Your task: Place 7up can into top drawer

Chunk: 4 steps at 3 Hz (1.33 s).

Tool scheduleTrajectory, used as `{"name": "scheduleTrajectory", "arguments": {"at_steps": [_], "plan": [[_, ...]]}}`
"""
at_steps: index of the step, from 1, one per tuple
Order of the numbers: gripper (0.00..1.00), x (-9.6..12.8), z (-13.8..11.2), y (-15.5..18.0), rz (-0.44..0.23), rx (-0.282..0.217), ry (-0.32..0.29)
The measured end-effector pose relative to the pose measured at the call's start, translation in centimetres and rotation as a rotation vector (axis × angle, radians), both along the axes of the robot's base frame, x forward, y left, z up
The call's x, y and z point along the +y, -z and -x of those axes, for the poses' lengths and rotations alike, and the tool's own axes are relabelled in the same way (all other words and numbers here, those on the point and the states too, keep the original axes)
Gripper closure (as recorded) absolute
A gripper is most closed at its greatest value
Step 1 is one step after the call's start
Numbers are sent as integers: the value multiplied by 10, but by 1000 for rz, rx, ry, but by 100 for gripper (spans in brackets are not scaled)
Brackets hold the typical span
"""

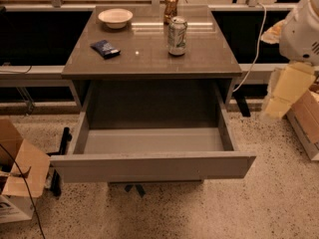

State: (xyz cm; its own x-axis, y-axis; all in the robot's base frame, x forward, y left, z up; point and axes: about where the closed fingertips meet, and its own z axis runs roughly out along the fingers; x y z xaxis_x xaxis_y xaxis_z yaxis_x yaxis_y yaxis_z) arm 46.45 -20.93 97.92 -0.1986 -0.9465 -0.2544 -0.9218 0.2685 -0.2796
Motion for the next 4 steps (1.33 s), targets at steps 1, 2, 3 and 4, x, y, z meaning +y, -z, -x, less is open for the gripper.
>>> {"name": "scheduleTrajectory", "arguments": {"at_steps": [1,2,3,4], "plan": [[0,10,-52,-4,-19,-34,-54],[0,15,-63,-33,-42,-102,-55],[0,15,-63,-29,-37,-98,-25],[0,27,-89,9,-126,-78,72]]}}
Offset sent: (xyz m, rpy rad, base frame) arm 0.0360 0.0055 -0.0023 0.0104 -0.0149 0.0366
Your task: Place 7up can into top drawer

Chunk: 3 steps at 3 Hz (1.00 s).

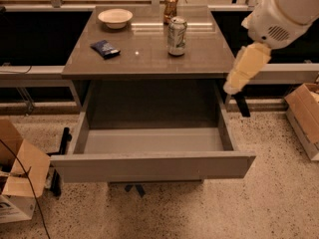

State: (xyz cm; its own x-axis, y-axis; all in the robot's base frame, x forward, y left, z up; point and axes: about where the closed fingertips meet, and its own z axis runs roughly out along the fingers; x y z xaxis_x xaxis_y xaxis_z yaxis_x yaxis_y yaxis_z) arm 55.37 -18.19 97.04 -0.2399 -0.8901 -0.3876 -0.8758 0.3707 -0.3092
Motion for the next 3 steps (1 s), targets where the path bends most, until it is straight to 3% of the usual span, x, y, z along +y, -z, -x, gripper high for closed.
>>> {"name": "scheduleTrajectory", "arguments": {"at_steps": [2,3], "plan": [[0,23,-145,29,-247,-181,155],[0,38,-229,44,-412,-242,221]]}}
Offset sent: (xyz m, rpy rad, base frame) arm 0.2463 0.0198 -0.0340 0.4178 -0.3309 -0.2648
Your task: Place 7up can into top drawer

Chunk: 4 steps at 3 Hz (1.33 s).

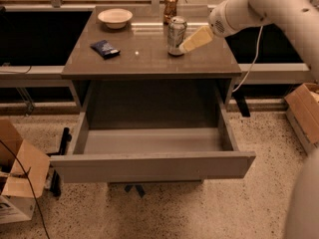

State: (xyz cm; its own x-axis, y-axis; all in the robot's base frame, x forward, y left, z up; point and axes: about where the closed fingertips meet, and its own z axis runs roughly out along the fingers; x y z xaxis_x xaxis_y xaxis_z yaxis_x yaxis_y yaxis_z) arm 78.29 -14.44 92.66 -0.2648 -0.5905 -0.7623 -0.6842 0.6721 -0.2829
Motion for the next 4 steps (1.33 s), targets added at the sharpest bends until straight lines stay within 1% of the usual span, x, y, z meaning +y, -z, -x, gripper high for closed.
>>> {"name": "scheduleTrajectory", "arguments": {"at_steps": [1,2,3,4], "plan": [[0,15,-40,11,-93,-15,8],[3,54,-75,32,-181,6,-39],[25,77,-84,46,-211,37,-88],[50,87,-73,52,-197,57,-142]]}}
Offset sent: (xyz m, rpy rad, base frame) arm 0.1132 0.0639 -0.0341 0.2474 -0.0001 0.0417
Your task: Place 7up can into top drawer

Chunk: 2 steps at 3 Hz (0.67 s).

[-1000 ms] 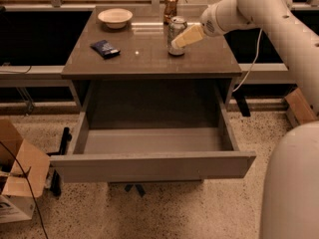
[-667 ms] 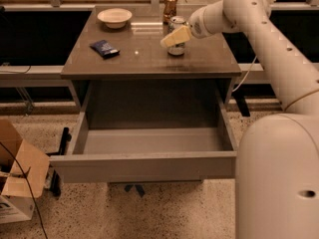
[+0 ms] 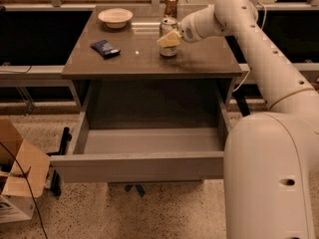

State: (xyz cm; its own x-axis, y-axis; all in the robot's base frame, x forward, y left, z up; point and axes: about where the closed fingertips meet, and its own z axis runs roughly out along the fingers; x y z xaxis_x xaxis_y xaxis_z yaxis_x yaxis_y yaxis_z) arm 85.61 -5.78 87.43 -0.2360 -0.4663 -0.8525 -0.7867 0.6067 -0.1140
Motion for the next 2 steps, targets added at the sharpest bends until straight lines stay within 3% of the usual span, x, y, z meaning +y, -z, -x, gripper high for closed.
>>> {"name": "scheduleTrajectory", "arguments": {"at_steps": [1,2], "plan": [[73,-17,26,-14,35,-23,-22],[96,-42,89,-42,117,-47,-97]]}}
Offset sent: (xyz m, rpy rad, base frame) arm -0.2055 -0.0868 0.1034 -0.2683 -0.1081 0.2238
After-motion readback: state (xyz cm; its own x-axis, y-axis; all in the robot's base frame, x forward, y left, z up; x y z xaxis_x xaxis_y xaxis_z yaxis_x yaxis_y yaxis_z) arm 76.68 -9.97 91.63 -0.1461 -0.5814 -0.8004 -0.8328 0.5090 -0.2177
